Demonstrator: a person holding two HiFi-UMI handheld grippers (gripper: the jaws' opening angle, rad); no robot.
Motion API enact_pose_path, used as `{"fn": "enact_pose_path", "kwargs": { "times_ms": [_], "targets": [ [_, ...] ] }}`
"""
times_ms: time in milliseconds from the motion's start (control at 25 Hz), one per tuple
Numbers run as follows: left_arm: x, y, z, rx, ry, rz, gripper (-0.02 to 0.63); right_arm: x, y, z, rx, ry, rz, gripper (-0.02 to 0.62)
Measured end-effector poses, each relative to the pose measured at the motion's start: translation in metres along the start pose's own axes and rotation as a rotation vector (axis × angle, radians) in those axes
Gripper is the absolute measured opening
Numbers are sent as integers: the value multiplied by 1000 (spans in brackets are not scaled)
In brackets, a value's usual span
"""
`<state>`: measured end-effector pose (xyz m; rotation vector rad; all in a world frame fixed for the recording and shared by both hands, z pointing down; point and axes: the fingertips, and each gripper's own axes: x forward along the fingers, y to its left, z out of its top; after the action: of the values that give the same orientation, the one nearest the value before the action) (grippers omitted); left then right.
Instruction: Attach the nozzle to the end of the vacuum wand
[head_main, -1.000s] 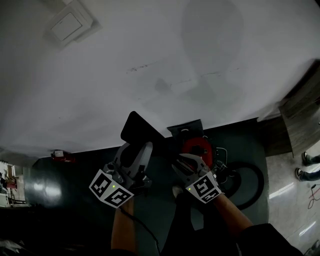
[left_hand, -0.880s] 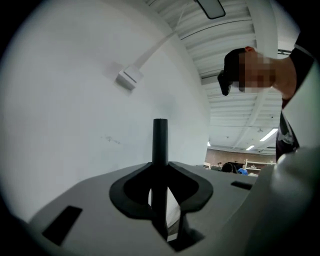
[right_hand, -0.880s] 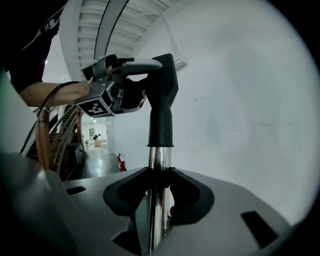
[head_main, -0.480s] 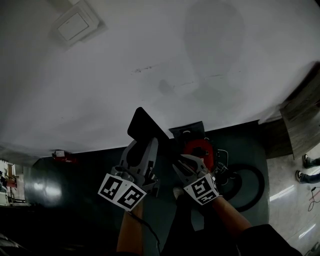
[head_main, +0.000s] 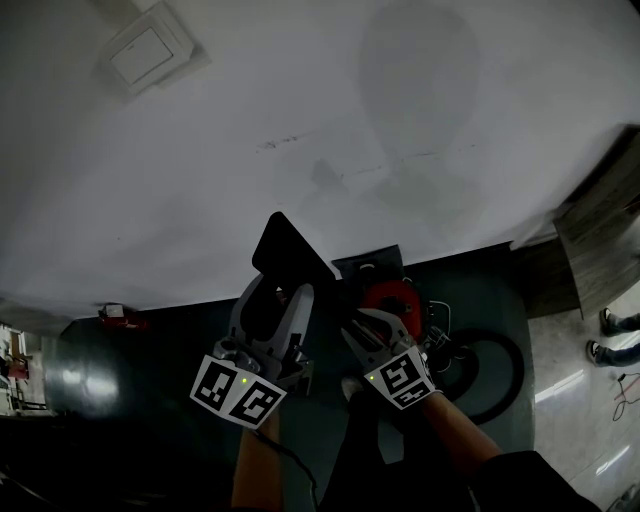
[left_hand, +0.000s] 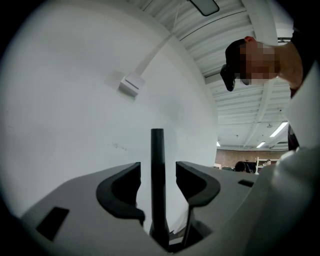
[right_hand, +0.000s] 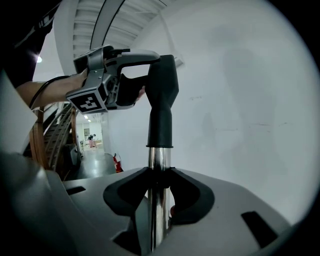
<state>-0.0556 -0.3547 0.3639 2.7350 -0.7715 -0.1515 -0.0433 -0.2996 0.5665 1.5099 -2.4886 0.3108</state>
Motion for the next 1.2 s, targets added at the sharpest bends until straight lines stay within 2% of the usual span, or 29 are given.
{"fn": "enact_pose_path", "kwargs": {
  "times_ms": [320, 560, 920, 1200],
  "targets": [
    [-45, 20, -23, -56, 13, 117, 212, 31, -33, -2, 29, 32, 4, 146],
    [-76, 33, -43, -97, 30, 174, 212, 61, -54, -4, 40, 63, 20, 146],
    [-103, 51, -50, -122, 35, 219, 210, 76, -54, -6, 21, 57, 5, 146],
    [-104, 54, -53, -131, 35, 206, 210, 75, -51, 2, -7, 30, 13, 150]
  ]
}}
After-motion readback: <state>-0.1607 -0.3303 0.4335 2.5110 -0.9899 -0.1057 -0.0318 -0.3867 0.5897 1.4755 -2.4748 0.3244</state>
